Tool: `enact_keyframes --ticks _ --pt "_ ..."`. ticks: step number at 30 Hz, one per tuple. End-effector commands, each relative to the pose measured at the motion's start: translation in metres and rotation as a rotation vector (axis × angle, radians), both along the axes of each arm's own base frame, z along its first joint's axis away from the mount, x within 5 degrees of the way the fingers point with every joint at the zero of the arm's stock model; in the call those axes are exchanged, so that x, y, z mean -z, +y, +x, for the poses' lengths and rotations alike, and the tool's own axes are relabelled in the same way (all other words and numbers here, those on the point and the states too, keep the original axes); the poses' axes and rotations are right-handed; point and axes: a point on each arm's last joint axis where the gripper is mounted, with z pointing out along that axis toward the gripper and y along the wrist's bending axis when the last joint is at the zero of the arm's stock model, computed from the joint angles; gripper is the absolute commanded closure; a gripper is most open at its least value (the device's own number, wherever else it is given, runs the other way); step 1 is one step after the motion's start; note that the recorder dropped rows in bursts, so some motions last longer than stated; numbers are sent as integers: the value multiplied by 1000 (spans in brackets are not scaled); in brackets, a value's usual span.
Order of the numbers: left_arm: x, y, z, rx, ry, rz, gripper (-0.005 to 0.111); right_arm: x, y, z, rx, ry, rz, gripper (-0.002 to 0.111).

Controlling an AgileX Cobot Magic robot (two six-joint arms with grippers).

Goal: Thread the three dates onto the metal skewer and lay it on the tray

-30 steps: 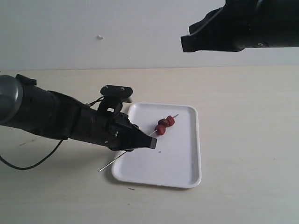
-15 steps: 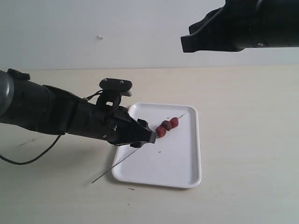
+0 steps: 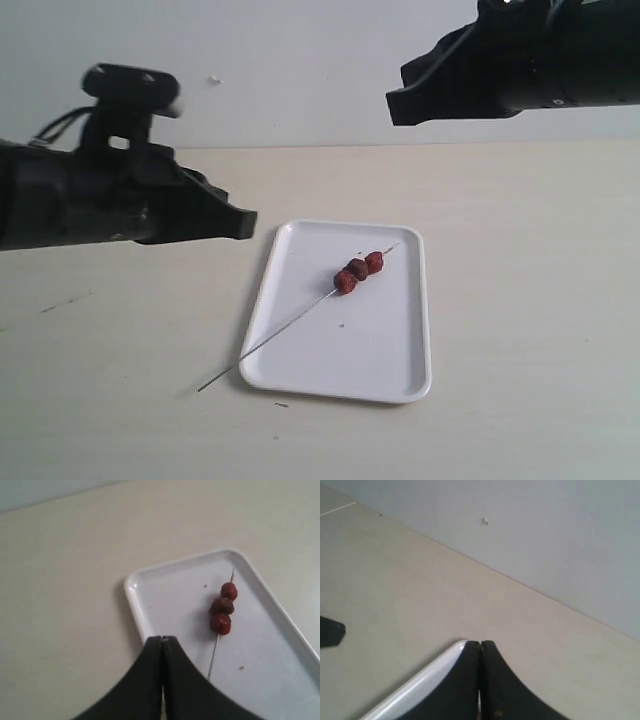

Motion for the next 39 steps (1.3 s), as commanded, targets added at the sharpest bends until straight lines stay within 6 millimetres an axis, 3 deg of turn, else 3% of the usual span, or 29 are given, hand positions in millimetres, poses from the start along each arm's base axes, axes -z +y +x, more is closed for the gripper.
enact_keyframes --ticks 1,7,12,16,24,29,33,39 --pt "-28 35 -36 -53 -117 4 107 4 2 -7 -58 54 -15 108" --pt "-54 86 -103 -46 -316 -68 107 17 13 -19 -120 105 -14 108" --pt "-54 126 -150 -108 -460 -184 107 22 21 -47 -153 14 -60 108" --pt "-45 147 -178 -121 -560 -270 107 17 13 -78 -69 -91 25 108" --pt "-30 166 -202 -145 -671 -370 107 21 -9 -139 -61 -259 97 108" --pt "-24 168 -204 -158 -646 -422 107 39 -37 -168 24 -370 183 108" --pt "-24 168 -204 -158 -645 -424 107 53 -58 -185 91 -485 286 108" --pt "-24 168 -204 -156 -649 -416 107 76 -77 -195 227 -362 480 108"
